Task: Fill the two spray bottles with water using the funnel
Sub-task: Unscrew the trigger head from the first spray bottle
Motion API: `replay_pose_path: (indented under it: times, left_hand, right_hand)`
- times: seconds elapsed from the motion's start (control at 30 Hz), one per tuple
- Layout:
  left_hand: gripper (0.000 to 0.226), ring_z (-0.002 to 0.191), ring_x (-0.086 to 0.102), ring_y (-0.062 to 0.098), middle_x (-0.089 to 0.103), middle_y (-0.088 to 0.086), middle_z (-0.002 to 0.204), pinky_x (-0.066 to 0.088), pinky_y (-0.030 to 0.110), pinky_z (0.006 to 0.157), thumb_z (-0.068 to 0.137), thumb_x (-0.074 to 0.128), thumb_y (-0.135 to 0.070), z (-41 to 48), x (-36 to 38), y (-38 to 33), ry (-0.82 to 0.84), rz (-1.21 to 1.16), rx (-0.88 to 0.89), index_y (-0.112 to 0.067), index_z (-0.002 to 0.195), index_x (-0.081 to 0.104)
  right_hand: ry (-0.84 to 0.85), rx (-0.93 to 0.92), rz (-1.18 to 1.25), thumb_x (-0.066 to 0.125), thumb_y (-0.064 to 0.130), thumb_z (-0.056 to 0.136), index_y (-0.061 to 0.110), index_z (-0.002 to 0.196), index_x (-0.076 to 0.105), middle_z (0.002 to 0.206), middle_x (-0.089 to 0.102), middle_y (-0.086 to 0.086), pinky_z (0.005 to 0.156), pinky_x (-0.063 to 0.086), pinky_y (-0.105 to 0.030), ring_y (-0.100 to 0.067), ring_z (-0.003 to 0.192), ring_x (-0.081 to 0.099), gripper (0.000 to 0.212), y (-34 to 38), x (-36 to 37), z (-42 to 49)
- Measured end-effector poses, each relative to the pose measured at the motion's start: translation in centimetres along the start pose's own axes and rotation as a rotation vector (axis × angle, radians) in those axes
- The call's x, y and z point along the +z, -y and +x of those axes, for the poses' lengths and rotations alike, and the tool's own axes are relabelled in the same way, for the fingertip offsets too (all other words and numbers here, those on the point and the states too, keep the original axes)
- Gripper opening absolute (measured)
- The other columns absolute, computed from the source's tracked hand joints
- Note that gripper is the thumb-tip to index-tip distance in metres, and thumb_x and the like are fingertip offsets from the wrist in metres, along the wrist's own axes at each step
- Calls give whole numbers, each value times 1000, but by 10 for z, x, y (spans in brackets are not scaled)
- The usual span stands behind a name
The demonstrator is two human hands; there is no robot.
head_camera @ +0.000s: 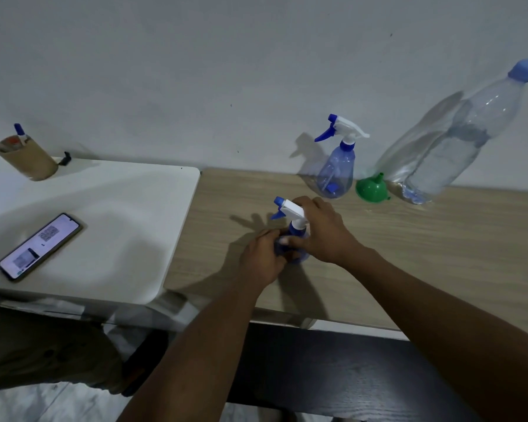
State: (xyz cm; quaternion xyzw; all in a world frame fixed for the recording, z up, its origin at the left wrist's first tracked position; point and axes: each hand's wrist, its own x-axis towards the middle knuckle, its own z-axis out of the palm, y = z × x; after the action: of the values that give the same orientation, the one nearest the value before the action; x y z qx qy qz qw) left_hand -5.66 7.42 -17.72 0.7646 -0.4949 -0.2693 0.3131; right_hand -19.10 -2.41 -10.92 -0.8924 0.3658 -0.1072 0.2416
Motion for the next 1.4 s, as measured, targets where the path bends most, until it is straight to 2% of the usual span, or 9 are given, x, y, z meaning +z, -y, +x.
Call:
replay_pose_path:
  times: [0.1,0.27,0.43,0.57,0.73,0.9,1.17,1.3,1.4]
  left_hand:
    - [54,110,62,19,63,-4,125,53,40,93,78,77,-28,0,0,-2,19,-6,-16,-30,130,60]
    - [51,108,64,22,64,-1,122,53,42,91,79,75,-22,0,1,-2,-8,22,-3,-28,129,61]
    - [50,107,64,21,64,-2,121,54,42,90,79,75,-23,1,3,-1,5,45,-5,-29,126,61]
    - [45,108,63,22,63,-1,123,53,43,92,84,71,-24,2,4,-2,4,66,-6,-28,128,60]
    - [53,111,60,17,60,-4,126,49,32,92,83,77,-28,4,6,-3,32,60,-41,-28,132,57]
    - [54,108,63,20,65,-4,123,51,35,87,80,77,-41,4,13,-13,32,40,-12,-32,129,59]
    - [57,107,62,22,62,-2,122,52,39,89,79,79,-46,6,35,-30,35,29,42,-30,130,60]
    - [51,100,63,21,62,-3,114,54,43,87,77,79,-47,8,40,-36,43,26,39,-31,122,62]
    - [52,99,63,20,62,-4,112,55,45,87,75,80,-47,7,43,-37,34,21,21,-31,121,62]
  right_hand:
    - [12,7,105,71,21,78,22,127,50,110,53,-3,84,48,-47,-25,96,52,54,1,-1,-3]
    - [12,4,76,72,53,66,28,130,46,115,54,0,81,47,-41,-22,101,51,73,-2,-3,-4]
    - [-11,-17,174,71,17,76,23,128,50,114,61,-2,84,50,-44,-24,98,58,56,1,-3,-5]
    - [24,-42,157,69,43,66,28,131,44,119,54,0,83,48,-35,-20,101,52,71,1,-4,-4]
    - [-89,-19,202,69,27,89,15,106,62,95,65,-4,76,50,-37,-21,86,60,23,0,-4,-4]
    - [-197,55,229,67,28,92,14,121,61,97,61,5,64,37,-7,-6,81,58,33,-5,-44,-13]
    - [-539,225,297,58,35,96,14,103,59,89,62,0,64,40,-25,-12,77,56,22,-60,-126,-32]
    - [-642,262,262,62,29,95,13,103,60,85,61,1,59,36,-8,8,66,54,18,-88,-120,-45]
    - [-564,174,154,74,17,85,10,103,67,92,64,-5,66,38,-12,-1,73,56,21,-99,-88,-53]
